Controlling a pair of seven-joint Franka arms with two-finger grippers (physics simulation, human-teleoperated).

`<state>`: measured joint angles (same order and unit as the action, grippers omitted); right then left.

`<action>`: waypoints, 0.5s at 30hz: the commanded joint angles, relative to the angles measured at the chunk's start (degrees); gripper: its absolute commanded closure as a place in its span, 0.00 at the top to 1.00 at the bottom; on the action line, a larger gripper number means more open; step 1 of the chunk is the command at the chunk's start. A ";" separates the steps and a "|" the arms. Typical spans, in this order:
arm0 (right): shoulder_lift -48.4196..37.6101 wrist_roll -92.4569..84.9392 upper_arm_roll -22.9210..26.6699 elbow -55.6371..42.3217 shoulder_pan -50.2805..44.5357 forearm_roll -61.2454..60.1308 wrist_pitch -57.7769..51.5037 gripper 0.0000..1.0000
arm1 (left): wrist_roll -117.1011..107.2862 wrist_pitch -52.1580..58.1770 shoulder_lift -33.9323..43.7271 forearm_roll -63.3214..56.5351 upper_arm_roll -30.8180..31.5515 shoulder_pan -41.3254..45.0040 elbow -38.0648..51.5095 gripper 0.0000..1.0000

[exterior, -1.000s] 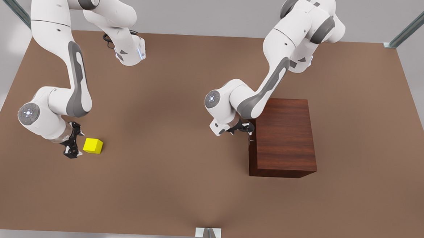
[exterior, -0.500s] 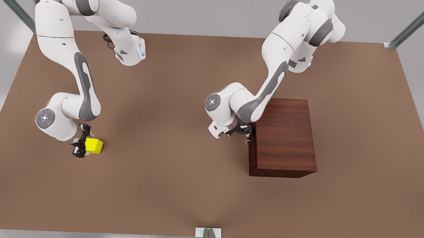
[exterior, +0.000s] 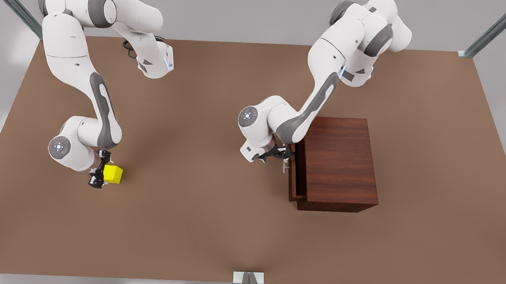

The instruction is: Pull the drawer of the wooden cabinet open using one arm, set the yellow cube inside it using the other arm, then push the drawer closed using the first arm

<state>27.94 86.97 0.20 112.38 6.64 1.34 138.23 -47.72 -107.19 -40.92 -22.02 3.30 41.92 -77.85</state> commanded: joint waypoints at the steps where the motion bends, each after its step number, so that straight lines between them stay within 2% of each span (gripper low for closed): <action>1: 0.36 2.68 -0.02 0.04 -0.05 0.07 1.51 1.00 | -3.26 -0.21 -0.04 -0.05 0.04 0.09 0.41 1.00; 15: 3.44 2.68 0.15 0.21 1.27 3.32 4.85 1.00 | -5.28 -0.12 -2.15 0.04 0.04 2.03 3.93 1.00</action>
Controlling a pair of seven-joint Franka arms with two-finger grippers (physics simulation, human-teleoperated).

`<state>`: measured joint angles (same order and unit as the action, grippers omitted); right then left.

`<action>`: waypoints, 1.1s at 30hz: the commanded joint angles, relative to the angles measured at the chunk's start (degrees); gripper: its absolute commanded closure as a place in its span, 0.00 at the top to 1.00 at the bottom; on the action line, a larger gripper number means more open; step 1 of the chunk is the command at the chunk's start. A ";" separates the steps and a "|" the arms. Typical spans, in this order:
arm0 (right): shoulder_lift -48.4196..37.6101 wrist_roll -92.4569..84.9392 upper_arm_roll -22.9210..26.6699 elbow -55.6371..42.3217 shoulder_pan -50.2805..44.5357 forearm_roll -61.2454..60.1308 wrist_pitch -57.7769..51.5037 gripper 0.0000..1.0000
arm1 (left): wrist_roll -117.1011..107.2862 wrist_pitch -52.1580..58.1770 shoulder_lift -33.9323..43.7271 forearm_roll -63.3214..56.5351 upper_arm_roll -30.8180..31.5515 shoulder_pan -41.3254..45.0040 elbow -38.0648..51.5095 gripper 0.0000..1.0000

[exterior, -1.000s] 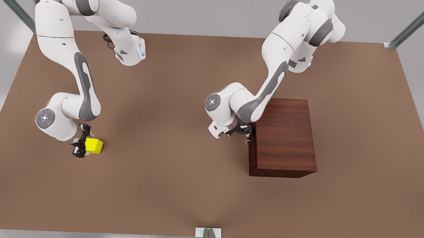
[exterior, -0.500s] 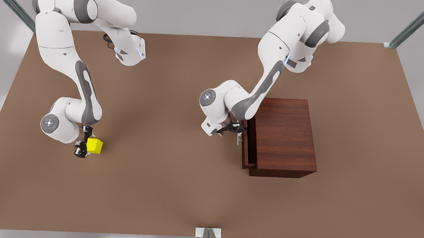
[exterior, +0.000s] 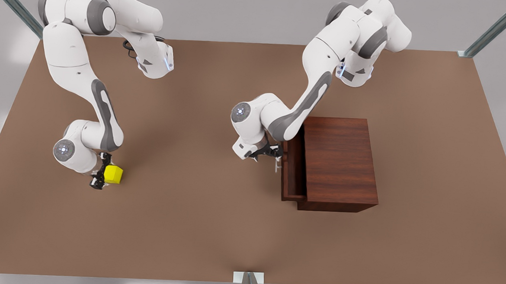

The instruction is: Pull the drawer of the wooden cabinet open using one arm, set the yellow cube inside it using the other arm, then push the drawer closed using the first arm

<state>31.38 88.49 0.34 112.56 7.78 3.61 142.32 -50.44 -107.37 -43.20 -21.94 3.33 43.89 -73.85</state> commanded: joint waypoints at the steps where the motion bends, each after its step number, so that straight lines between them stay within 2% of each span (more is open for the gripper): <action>1: 0.00 1.16 0.01 0.11 0.13 1.05 0.77 1.00 | -2.64 0.06 -0.21 -0.04 0.01 0.14 0.55 1.00; 13: 0.70 1.42 0.01 1.17 -0.04 2.10 2.52 1.00 | -5.45 -0.03 -0.83 -0.30 -0.08 1.98 1.61 1.00; 15: 0.70 1.42 0.01 1.17 -0.04 2.10 2.52 0.93 | -5.80 -0.03 -1.18 -0.30 -0.08 2.16 1.96 1.00; 16: 0.61 1.42 0.01 1.17 -0.04 2.10 2.52 0.93 | -5.81 -0.03 -1.18 -0.30 -0.08 2.16 2.05 1.00; 18: 0.44 2.56 0.01 1.26 0.05 2.10 2.52 0.84 | -5.81 -0.03 -1.18 -0.30 0.01 2.16 2.05 1.00; 19: 0.43 2.74 0.01 1.17 0.05 2.10 2.61 0.84 | -5.81 0.23 -1.09 -0.30 0.01 2.25 2.05 1.00; 21: 0.35 2.83 0.01 1.17 0.05 2.10 2.52 0.73 | -5.81 0.50 -1.00 -0.30 0.01 2.51 2.05 1.00; 24: 0.35 2.56 0.01 1.26 0.05 2.10 2.52 0.73 | -6.77 0.50 -1.18 -0.04 0.09 2.60 3.10 1.00; 28: -0.18 2.74 0.01 1.17 0.05 2.45 2.44 0.66 | -8.26 0.41 -1.88 -0.04 0.09 3.30 3.89 1.00; 33: -2.73 2.47 0.01 1.17 0.05 2.37 1.47 0.66 | -9.67 0.41 -2.41 0.05 0.18 4.01 4.86 1.00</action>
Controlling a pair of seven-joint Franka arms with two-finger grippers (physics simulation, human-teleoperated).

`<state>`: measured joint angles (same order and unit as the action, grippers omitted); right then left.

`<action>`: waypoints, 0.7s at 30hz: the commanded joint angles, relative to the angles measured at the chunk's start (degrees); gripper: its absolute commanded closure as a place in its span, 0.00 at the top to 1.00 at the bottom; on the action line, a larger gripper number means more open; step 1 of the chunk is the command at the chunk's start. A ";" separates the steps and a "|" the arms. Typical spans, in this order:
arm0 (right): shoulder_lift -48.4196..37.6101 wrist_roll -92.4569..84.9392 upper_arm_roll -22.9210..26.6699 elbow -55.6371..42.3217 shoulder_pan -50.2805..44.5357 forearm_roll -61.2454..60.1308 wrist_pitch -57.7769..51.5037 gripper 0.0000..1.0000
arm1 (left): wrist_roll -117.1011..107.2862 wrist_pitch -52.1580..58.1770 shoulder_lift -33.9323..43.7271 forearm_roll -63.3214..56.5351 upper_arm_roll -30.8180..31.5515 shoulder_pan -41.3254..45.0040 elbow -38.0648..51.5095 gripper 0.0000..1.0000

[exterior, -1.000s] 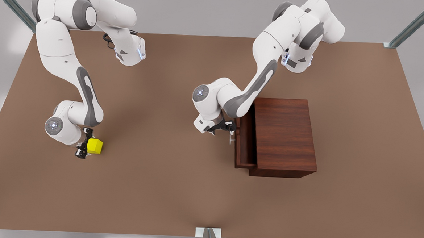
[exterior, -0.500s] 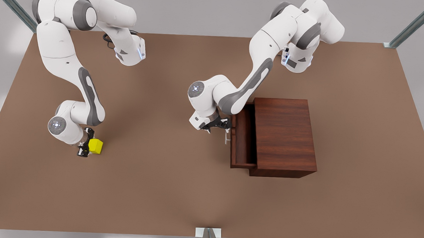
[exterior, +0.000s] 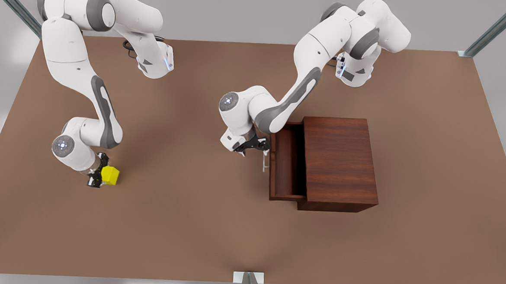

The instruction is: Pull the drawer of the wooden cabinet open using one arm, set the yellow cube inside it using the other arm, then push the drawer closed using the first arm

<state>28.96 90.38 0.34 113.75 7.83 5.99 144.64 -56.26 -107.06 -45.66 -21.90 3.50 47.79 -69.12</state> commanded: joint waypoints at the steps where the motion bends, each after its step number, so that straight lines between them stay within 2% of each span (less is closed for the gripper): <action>1: -0.93 0.50 -0.07 -0.11 -0.01 -0.02 -1.47 0.66 | -3.86 0.19 0.05 0.01 0.02 0.11 0.21 1.00; 5: -2.77 0.32 -0.25 -0.55 -0.01 -0.02 -3.05 0.67 | 1.59 6.86 1.45 0.10 0.72 0.11 0.30 1.00; 8: -4.53 0.23 -0.69 -1.86 -0.18 -0.28 -6.83 0.67 | 1.94 13.54 5.49 0.19 2.56 0.73 0.30 1.00; 12: -5.76 0.58 -4.20 -7.49 -0.27 -0.81 -16.49 0.67 | 3.69 27.16 17.27 8.88 2.48 -1.46 0.21 1.00; 13: -5.76 0.93 -5.87 -9.77 -0.27 -0.98 -20.01 0.67 | 10.88 31.99 21.84 11.26 2.21 -5.76 0.13 1.00; 15: -5.67 2.69 -9.21 -15.04 -0.62 -0.90 -26.60 0.67 | 37.16 37.53 28.44 14.86 2.04 -23.42 -0.67 1.00; 16: -5.50 5.15 -9.39 -17.24 -2.73 -0.98 -28.36 0.67 | 47.80 37.72 29.40 21.97 2.21 -34.75 -1.01 1.00; 17: -5.32 6.91 -9.39 -20.49 -5.10 -1.07 -32.84 0.67 | 55.81 31.49 33.09 23.04 2.04 -40.57 -8.03 1.00; 18: -4.62 9.37 -9.39 -22.34 -6.33 -0.98 -33.64 0.67 | 60.12 24.01 37.57 22.86 1.69 -42.60 -14.72 1.00; 19: -4.00 11.57 -9.39 -24.18 -8.61 -1.16 -34.60 0.67 | 59.86 24.79 37.14 22.60 0.63 -42.69 -11.22 1.00; 21: -1.72 16.22 -9.39 -29.55 -11.69 -1.07 -39.61 0.67 | 52.57 25.84 35.82 20.05 0.81 -42.07 -10.16 1.00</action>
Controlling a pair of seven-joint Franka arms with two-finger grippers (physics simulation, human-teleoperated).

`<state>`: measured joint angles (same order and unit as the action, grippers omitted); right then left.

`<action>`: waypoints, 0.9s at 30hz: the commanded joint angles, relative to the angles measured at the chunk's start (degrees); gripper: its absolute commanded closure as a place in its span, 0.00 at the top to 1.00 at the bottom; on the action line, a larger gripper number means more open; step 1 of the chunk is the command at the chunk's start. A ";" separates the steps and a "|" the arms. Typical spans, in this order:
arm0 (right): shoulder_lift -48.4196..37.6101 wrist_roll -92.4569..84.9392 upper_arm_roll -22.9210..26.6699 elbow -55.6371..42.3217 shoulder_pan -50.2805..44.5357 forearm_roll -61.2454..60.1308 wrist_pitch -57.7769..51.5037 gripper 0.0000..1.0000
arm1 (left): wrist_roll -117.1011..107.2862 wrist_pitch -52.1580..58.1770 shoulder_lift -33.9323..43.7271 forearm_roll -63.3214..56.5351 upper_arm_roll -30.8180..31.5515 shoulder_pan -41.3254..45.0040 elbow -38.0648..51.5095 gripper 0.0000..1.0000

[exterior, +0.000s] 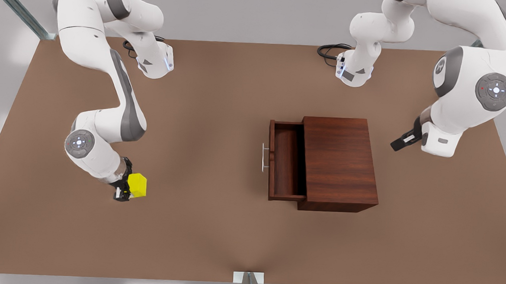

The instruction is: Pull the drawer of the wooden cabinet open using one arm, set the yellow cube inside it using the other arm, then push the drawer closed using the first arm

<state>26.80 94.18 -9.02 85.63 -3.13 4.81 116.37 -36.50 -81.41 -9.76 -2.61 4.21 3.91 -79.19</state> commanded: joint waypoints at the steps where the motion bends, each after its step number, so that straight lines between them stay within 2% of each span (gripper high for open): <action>1: 1.41 14.10 -0.04 -3.19 -2.31 -0.94 -12.40 0.67 | 32.20 2.74 -0.17 0.84 -0.17 1.45 0.27 1.00; 5: 5.36 26.57 0.05 -10.75 -8.99 -1.74 -14.95 0.67 | 36.94 -0.95 -2.63 3.66 -0.26 0.04 0.44 1.00; 7: 7.73 34.74 -0.30 -14.43 -12.77 -2.43 -15.47 0.67 | 37.99 4.32 -5.97 3.84 -0.35 0.13 5.27 1.00; 14: 14.24 64.55 -2.14 -26.75 -27.63 -3.67 -15.21 0.67 | 39.58 1.95 -4.57 7.35 -0.17 -0.57 2.37 1.00; 17: 14.77 71.49 -4.96 -30.26 -28.33 -3.76 -14.16 0.67 | 39.40 0.90 -3.34 7.27 -0.17 -0.57 0.35 1.00; 22: 17.14 77.65 -5.49 -32.46 -30.96 -3.76 -7.13 0.68 | 39.05 0.64 -3.34 7.27 0.00 -0.57 0.35 1.00; 27: 21.71 77.65 -5.49 -35.80 -34.83 -3.67 -4.49 0.68 | 38.87 0.72 -3.34 7.27 0.01 -0.48 0.35 1.00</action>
<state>48.06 144.71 -14.45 50.22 -37.43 1.31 108.76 -6.44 -80.61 -13.16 4.65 4.20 3.43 -78.86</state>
